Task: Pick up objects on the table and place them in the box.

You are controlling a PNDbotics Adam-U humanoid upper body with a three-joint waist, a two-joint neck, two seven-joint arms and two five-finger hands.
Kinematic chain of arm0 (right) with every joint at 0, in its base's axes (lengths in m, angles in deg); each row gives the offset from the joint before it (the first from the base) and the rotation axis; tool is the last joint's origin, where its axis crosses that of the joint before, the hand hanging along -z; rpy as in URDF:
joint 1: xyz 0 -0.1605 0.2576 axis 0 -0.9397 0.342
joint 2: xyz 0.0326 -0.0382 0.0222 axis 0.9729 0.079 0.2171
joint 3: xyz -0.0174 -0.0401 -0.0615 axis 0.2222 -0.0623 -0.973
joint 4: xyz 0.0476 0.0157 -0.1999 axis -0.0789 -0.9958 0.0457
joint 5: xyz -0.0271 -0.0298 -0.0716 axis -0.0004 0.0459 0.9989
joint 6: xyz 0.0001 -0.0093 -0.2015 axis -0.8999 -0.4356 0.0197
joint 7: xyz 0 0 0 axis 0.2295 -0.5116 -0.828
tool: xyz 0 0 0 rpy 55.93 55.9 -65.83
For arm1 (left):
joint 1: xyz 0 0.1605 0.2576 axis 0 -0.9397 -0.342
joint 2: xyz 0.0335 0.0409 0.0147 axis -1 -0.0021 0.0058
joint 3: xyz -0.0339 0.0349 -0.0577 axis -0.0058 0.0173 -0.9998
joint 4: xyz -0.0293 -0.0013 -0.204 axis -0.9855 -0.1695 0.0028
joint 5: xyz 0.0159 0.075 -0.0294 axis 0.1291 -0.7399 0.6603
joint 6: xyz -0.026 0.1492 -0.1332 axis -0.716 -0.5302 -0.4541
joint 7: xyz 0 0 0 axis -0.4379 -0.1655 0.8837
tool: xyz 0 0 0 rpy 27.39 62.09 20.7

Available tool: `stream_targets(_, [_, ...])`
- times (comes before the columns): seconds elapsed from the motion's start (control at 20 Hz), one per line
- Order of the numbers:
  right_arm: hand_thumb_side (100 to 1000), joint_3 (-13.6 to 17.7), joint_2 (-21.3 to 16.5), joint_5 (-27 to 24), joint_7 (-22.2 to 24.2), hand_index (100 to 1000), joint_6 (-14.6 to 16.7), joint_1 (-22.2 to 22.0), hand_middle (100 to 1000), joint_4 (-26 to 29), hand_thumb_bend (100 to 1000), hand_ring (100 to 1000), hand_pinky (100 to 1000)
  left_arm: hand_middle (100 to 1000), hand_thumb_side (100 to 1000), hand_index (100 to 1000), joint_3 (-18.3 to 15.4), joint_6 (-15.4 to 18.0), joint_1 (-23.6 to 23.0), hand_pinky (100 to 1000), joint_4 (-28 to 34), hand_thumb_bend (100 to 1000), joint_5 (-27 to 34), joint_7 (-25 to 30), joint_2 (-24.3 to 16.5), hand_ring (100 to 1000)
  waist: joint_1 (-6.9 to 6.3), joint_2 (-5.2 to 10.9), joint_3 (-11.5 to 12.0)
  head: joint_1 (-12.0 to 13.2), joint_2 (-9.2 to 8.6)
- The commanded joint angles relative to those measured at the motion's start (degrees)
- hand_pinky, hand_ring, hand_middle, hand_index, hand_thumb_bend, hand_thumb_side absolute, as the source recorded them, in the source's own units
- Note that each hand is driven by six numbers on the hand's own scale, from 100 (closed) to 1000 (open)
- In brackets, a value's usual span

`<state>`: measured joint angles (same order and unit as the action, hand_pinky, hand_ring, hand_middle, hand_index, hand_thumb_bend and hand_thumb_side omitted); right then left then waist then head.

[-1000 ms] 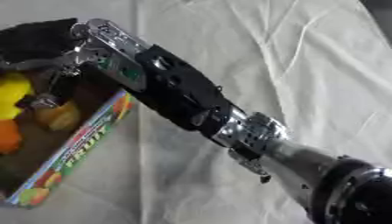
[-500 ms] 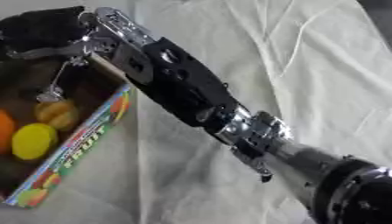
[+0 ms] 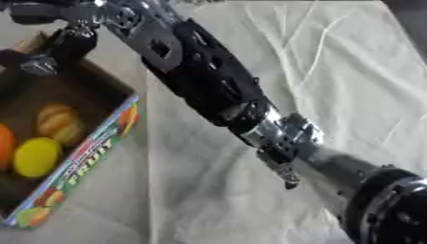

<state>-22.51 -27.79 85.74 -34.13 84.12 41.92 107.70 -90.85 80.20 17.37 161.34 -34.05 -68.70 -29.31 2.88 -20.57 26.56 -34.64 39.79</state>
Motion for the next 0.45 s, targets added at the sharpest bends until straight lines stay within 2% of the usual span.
stream_targets(0.05, [100,3.5,-4.4,-9.7,-3.0,943,-5.0,0.7,803,3.7,100,1000,877,765,307,879,-0.7,-0.1,-0.1,834,0.9,141,-0.1,-0.3,-2.0,818,-0.66,1.64,-0.4,0.7,0.62])
stream_targets(0.1, [288,4.4,-5.6,-13.6,-4.0,933,-6.6,0.3,789,4.5,100,1000,881,765,311,879,-0.7,-0.2,-0.3,834,0.9,140,-0.1,-0.4,-2.0,818,-0.70,1.82,-0.8,1.1,0.78])
stream_targets(0.2, [433,6.2,-8.8,-22.2,-5.7,925,-9.2,-0.9,788,6.3,100,1000,892,766,317,879,-0.7,-0.4,-0.6,834,0.9,136,-0.3,-0.6,-2.1,818,-0.74,2.18,-1.7,2.2,1.14])
stream_targets(0.25, [467,7.1,-11.0,-26.8,-6.4,921,-10.1,-2.0,788,7.6,100,1000,894,766,319,879,-0.7,-0.5,-0.7,834,0.9,135,-0.4,-0.6,-2.1,818,-0.75,2.35,-2.2,2.8,1.34])
stream_targets(0.45, [488,11.9,-21.1,-43.4,-9.2,902,-11.3,-10.2,775,13.0,100,1000,895,766,334,878,-0.9,-0.9,-1.4,834,0.9,122,-0.7,-0.8,-2.1,818,-0.83,2.69,-4.2,6.0,1.82])
